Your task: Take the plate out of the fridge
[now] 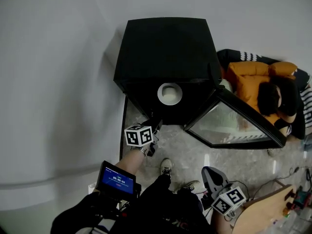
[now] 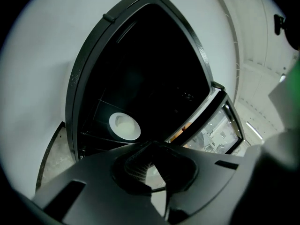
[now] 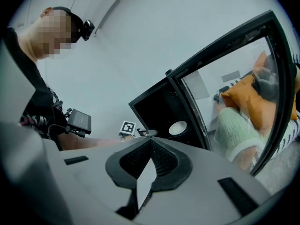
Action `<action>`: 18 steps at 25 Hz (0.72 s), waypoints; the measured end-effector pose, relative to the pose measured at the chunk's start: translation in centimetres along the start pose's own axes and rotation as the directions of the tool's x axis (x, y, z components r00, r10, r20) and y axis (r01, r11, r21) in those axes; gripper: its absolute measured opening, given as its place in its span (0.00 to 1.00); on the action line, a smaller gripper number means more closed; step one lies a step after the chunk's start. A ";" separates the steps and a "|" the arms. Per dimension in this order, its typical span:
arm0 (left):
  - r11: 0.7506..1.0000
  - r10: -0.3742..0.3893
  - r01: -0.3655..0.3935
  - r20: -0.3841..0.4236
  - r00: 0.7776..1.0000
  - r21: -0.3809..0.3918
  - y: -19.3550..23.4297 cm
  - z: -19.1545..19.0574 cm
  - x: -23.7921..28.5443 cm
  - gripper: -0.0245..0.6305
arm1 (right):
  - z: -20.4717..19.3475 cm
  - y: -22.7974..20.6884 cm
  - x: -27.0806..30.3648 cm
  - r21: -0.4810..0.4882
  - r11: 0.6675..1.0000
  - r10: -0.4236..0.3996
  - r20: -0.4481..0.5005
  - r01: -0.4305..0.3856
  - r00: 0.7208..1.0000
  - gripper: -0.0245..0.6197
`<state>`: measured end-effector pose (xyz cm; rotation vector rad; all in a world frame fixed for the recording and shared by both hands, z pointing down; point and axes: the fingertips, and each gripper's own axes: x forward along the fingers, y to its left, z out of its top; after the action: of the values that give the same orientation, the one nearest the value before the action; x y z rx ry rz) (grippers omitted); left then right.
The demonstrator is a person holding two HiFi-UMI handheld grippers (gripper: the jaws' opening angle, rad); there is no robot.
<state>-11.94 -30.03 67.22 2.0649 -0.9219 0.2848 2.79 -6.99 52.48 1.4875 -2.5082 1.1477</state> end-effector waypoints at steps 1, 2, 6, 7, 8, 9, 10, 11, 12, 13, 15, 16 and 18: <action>1.000 0.013 -0.013 0.001 1.000 -0.017 0.4 0.1 0.6 0.05 | -0.1 -0.3 -0.4 0.006 1.000 -0.006 0.000 0.006 1.000 0.03; 0.999 0.024 -0.024 0.003 1.000 -0.038 0.9 0.2 1.2 0.05 | -0.1 -0.6 -0.9 0.011 1.000 -0.012 0.000 0.012 1.000 0.03; 0.987 0.045 -0.043 0.012 0.999 -0.155 2.7 0.8 3.6 0.05 | -0.4 -2.2 -2.6 0.044 0.998 -0.037 -0.001 0.037 0.999 0.03; 0.983 0.050 -0.047 0.012 0.999 -0.179 3.2 0.8 4.1 0.05 | -0.6 -2.6 -2.9 0.054 0.998 -0.044 -0.004 0.044 0.999 0.03; 0.979 0.054 -0.050 0.010 0.999 -0.198 3.6 0.8 4.6 0.05 | -0.9 -2.9 -3.1 0.064 0.997 -0.050 -0.006 0.051 0.999 0.03; 0.975 0.055 -0.052 0.006 0.998 -0.214 4.0 0.8 5.2 0.05 | -1.1 -3.2 -3.2 0.073 0.996 -0.057 -0.008 0.057 0.998 0.03; 0.973 0.055 -0.053 0.000 0.999 -0.226 4.3 0.8 5.7 0.05 | -1.3 -3.4 -3.3 0.082 0.995 -0.062 -0.009 0.063 0.998 0.03; 0.971 0.055 -0.054 -0.005 0.998 -0.234 4.6 0.8 6.3 0.05 | -1.3 -3.6 -3.2 0.088 0.994 -0.067 -0.008 0.067 0.998 0.03; 0.969 0.057 -0.058 -0.011 0.998 -0.242 4.9 0.8 6.8 0.05 | -1.3 -3.8 -3.2 0.093 0.993 -0.069 -0.006 0.069 0.998 0.03; 0.966 0.063 -0.065 -0.016 0.998 -0.251 5.2 0.8 7.3 0.05 | -1.2 -4.0 -3.1 0.097 0.993 -0.070 -0.003 0.070 0.998 0.03; 0.957 0.076 -0.080 -0.025 0.997 -0.279 6.0 0.6 8.3 0.05 | -1.0 -4.2 -2.9 0.105 0.992 -0.073 -0.001 0.073 0.997 0.03; 0.952 0.081 -0.086 -0.030 0.996 -0.295 6.3 0.6 8.7 0.05 | -0.8 -4.3 -2.8 0.110 0.991 -0.074 0.001 0.074 0.997 0.03; 0.941 0.083 -0.091 -0.039 0.996 -0.327 7.0 0.5 9.4 0.05 | -0.7 -4.4 -2.6 0.119 0.990 -0.074 0.005 0.073 0.997 0.03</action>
<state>-10.26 -37.91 75.78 1.7139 -0.9765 0.1875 7.31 -5.85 54.64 1.6009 -2.4072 1.3021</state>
